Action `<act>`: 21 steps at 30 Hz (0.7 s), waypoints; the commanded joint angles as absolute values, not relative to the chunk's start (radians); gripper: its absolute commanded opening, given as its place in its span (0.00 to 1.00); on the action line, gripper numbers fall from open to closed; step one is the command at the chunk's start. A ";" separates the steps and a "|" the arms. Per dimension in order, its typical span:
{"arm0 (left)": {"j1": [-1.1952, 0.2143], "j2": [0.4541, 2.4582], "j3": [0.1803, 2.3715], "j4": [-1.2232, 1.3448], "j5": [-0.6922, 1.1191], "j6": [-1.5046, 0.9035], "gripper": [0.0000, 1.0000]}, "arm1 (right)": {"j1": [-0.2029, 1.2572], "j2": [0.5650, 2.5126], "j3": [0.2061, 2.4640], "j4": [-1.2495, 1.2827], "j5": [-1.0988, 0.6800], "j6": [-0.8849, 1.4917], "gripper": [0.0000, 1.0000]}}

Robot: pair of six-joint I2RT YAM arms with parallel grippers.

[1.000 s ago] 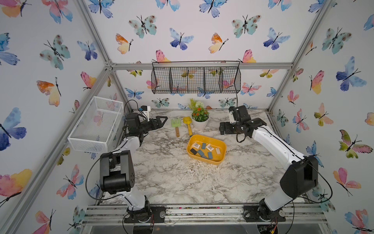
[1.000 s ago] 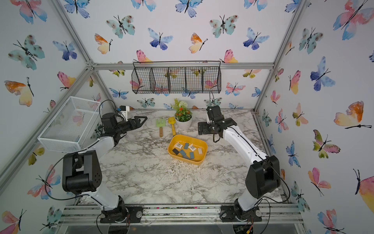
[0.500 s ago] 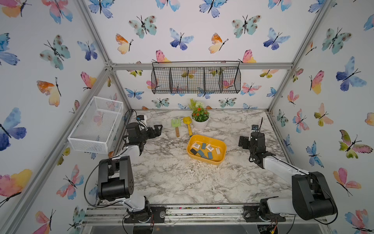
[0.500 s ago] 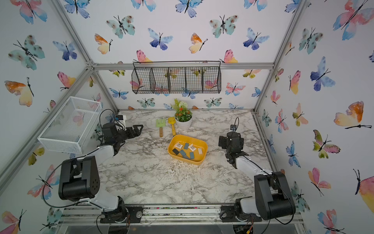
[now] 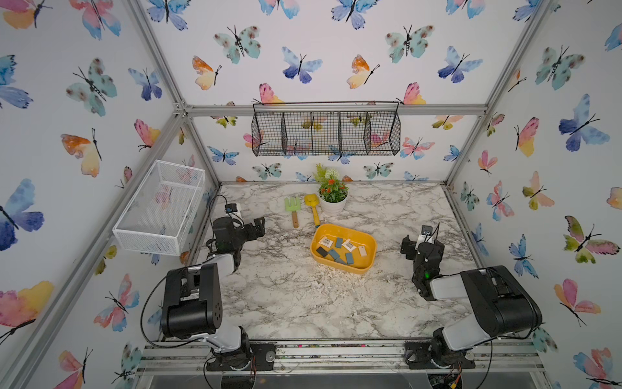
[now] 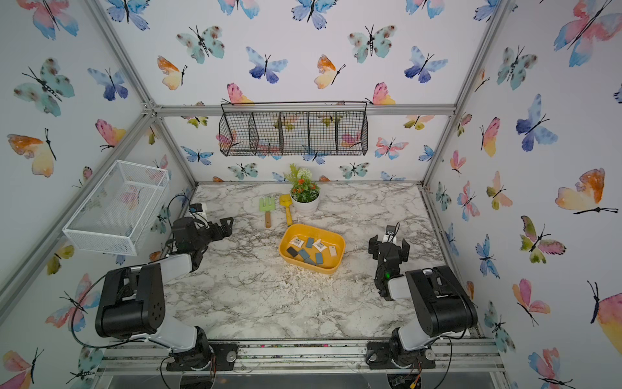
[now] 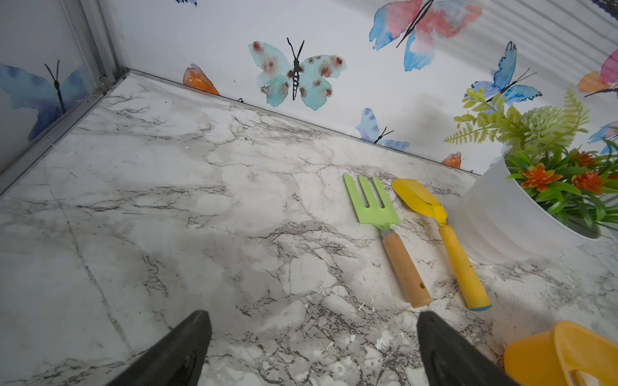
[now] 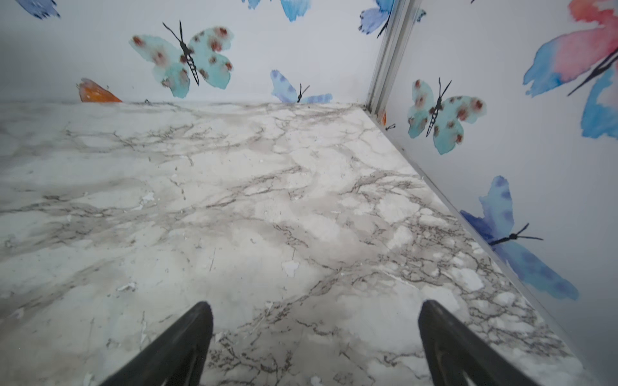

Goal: Put the eraser in the storage box
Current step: Reset both arms

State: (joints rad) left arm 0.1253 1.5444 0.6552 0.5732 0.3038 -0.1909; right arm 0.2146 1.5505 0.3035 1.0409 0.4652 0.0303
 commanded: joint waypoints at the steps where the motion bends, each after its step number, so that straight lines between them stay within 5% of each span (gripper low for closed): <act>1: 0.129 1.501 0.635 0.637 0.244 -0.193 0.98 | 0.209 1.548 0.290 1.135 0.443 0.008 0.98; 7: 0.099 1.410 0.511 0.741 0.050 -0.137 0.98 | 0.209 1.524 0.139 1.387 0.391 -0.015 0.98; 12: 0.075 1.305 0.390 0.849 -0.009 -0.122 0.98 | 0.209 1.528 0.160 1.344 0.383 -0.014 0.98; 18: -0.184 1.233 0.333 0.782 -0.408 0.062 0.98 | 0.209 1.528 0.161 1.343 0.383 -0.014 0.99; 21: -0.203 1.241 0.231 0.937 -0.416 0.050 0.98 | 0.209 1.529 0.166 1.337 0.382 -0.014 0.98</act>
State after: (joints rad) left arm -0.1989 1.2419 0.3096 0.8200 -0.2543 -0.0032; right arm 0.2146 1.5291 0.1535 1.3174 0.3897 -0.0063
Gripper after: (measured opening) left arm 0.984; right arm 0.983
